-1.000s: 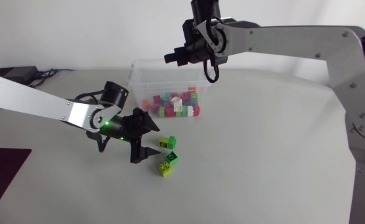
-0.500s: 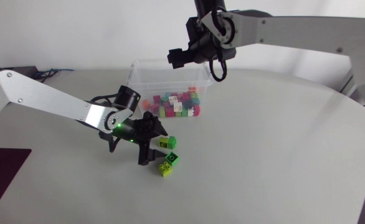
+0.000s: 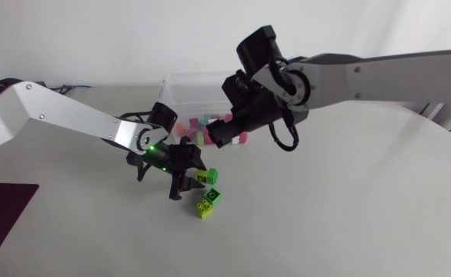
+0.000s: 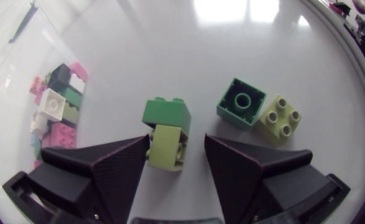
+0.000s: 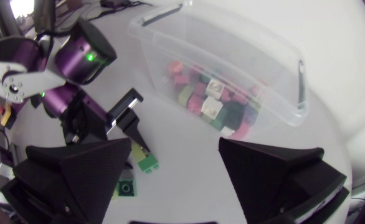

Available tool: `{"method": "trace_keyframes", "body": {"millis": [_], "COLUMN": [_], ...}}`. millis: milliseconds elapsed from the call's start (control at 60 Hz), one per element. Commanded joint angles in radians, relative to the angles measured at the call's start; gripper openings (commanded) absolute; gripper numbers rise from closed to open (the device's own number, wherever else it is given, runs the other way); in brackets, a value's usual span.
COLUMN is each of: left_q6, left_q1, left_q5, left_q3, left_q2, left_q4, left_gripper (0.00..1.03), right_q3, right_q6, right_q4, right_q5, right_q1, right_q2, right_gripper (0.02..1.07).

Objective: Place the duplo bricks in the container

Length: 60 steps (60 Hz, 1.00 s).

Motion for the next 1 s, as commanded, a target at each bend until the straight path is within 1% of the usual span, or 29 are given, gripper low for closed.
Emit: {"method": "trace_keyframes", "body": {"millis": [0, 50, 83, 100, 117, 183, 250, 283, 317, 333, 400, 450, 583, 833, 983], "left_q6": [0.049, 0.050, 0.054, 0.055, 0.055, 0.060, 0.063, 0.070, 0.072, 0.074, 0.080, 0.080, 0.072, -0.017, -0.108], "left_q1": [0.007, 0.007, 0.007, 0.007, 0.007, 0.006, 0.006, 0.006, 0.006, 0.006, 0.009, 0.015, 0.052, 0.108, 0.133], "left_q5": [-0.003, -0.003, -0.003, -0.003, -0.001, -0.001, -0.001, -0.001, -0.003, -0.001, -0.001, -0.001, 0.008, 0.058, 0.092], "left_q3": [0.034, 0.032, 0.034, 0.034, 0.034, 0.032, 0.035, 0.035, 0.037, 0.037, 0.034, 0.028, 0.022, 0.012, 0.075], "left_q2": [0.041, 0.041, 0.041, 0.039, 0.039, 0.035, 0.033, 0.027, 0.022, 0.010, -0.036, -0.065, -0.171, -0.372, -0.427], "left_q4": [-0.025, -0.027, -0.028, -0.030, -0.031, -0.039, -0.054, -0.070, -0.079, -0.103, -0.148, -0.159, -0.206, -0.211, -0.209], "left_gripper": [0.49, 0.47, 0.43, 0.39, 0.37, 0.29, 0.23, 0.20, 0.20, 0.18, 0.18, 0.18, 0.18, 0.18, 0.18], "right_q3": [-0.055, -0.076, -0.092, -0.101, -0.105, -0.112, -0.122, -0.119, -0.115, -0.109, -0.093, -0.070, -0.023, 0.045, 0.122], "right_q6": [-0.061, -0.087, -0.101, -0.112, -0.113, -0.143, -0.185, -0.230, -0.264, -0.282, -0.299, -0.314, -0.379, -0.540, -0.575], "right_q4": [0.016, 0.021, 0.036, 0.047, 0.050, 0.053, 0.061, 0.061, 0.052, 0.050, 0.044, 0.006, -0.074, -0.099, -0.137], "right_q5": [-0.029, -0.037, -0.046, -0.052, -0.057, -0.118, -0.155, -0.158, -0.156, -0.150, -0.147, -0.152, -0.208, -0.212, -0.212], "right_q1": [0.007, 0.010, 0.011, 0.010, 0.008, -0.007, -0.024, -0.027, -0.030, -0.030, -0.033, -0.039, -0.045, -0.027, -0.036], "right_q2": [-0.025, -0.022, -0.022, -0.022, -0.020, -0.002, 0.011, 0.024, 0.037, 0.047, 0.067, 0.084, 0.150, 0.262, 0.320], "right_gripper": [1.03, 1.03, 1.02, 1.02, 1.02, 1.02, 1.02, 1.02, 1.02, 1.02, 1.02, 1.02, 1.02, 1.02, 1.02]}}
